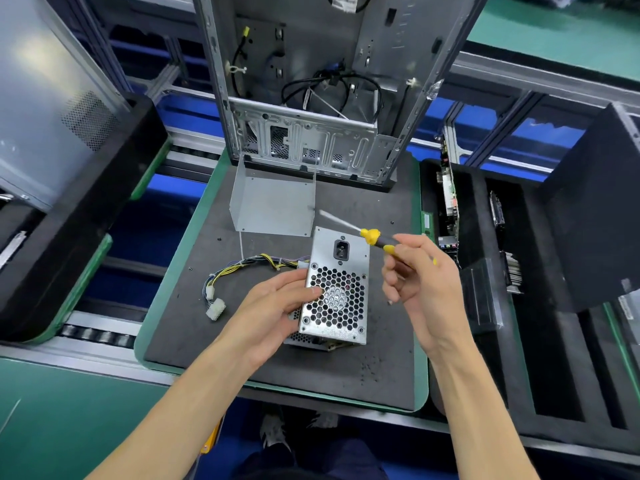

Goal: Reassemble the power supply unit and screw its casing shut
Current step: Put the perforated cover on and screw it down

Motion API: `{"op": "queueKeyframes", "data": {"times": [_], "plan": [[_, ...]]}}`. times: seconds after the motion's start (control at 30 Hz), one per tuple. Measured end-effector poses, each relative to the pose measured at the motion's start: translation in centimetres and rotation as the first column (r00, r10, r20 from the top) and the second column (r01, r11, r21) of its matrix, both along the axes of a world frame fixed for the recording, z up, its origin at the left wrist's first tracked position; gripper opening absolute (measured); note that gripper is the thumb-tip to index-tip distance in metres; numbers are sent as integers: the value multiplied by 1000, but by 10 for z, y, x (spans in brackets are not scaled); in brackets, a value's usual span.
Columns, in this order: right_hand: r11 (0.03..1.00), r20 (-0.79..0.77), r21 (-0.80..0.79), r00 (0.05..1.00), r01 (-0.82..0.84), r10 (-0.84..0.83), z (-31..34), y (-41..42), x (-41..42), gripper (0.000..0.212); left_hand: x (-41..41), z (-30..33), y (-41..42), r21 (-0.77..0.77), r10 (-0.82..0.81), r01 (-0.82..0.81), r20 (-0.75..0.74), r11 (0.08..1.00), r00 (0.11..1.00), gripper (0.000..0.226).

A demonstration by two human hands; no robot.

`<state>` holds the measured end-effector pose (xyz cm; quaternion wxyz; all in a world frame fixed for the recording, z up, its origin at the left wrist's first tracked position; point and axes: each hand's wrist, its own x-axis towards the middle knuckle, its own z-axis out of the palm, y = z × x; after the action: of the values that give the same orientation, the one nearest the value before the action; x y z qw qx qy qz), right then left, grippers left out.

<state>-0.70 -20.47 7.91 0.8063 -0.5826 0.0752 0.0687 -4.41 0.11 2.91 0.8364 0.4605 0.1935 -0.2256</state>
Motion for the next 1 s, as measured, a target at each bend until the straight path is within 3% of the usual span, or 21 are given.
{"op": "queueKeyframes", "data": {"times": [0.13, 0.27, 0.47, 0.67, 1.0], "plan": [[996, 49, 23, 995, 91, -92, 7, 0, 4, 11, 0, 1, 0, -19, 15, -15, -1, 1000, 1000, 48], [978, 221, -122, 965, 169, -139, 15, 0, 5, 12, 0, 0, 0, -17, 16, -16, -2, 1000, 1000, 39], [915, 491, -370, 870, 163, 44, 28, 15, 6, 12, -1, 1, -1, 3, 18, -18, 5, 1000, 1000, 37], [847, 535, -515, 821, 133, 196, 28, 28, 12, 7, -1, 2, 0, -2, 23, -23, 1, 1000, 1000, 38], [825, 540, -550, 809, 131, 231, 27, 32, 17, 6, -1, 0, -1, -12, 27, -27, 2, 1000, 1000, 39]]}}
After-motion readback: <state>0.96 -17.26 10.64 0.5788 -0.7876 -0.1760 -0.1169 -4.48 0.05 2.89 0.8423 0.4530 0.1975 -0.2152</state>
